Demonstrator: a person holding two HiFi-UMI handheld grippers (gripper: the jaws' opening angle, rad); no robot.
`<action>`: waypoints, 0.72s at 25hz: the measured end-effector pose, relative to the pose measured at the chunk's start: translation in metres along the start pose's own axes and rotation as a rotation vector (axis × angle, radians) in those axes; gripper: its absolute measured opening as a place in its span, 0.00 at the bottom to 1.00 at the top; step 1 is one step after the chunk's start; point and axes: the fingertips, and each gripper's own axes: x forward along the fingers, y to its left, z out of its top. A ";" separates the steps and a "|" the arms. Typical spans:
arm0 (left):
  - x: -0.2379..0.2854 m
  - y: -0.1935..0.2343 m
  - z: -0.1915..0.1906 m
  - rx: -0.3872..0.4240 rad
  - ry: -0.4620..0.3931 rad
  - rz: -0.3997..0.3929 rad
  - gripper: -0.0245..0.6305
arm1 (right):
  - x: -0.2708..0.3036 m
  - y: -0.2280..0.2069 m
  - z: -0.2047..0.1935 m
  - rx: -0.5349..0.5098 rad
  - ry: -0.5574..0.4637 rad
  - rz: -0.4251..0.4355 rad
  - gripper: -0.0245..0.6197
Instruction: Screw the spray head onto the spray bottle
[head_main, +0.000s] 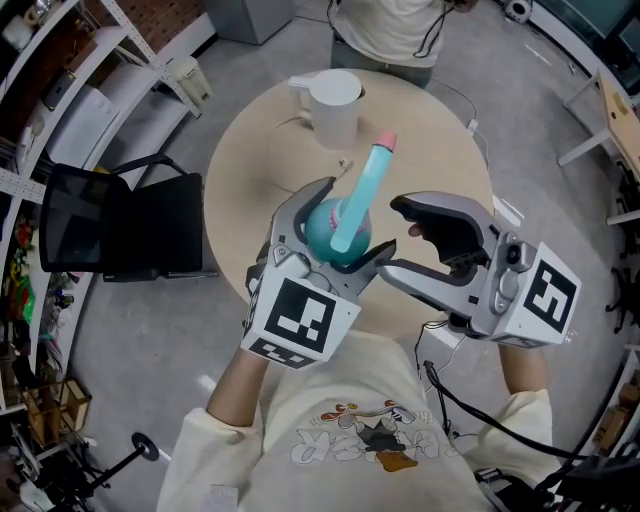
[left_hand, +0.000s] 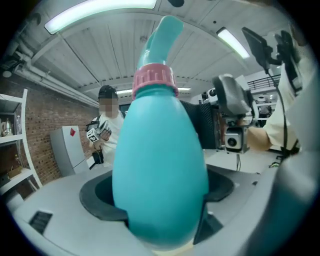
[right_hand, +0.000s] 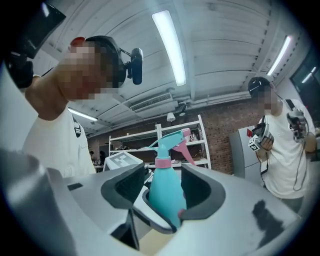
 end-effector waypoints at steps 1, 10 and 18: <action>-0.002 0.002 0.001 0.010 -0.010 -0.029 0.70 | -0.005 -0.004 0.001 -0.005 0.005 -0.001 0.38; -0.036 -0.062 0.011 0.200 -0.078 -0.521 0.70 | -0.023 0.016 0.016 -0.033 0.035 0.291 0.47; -0.045 -0.083 -0.005 0.249 -0.044 -0.661 0.70 | 0.014 0.052 0.002 -0.064 0.110 0.491 0.47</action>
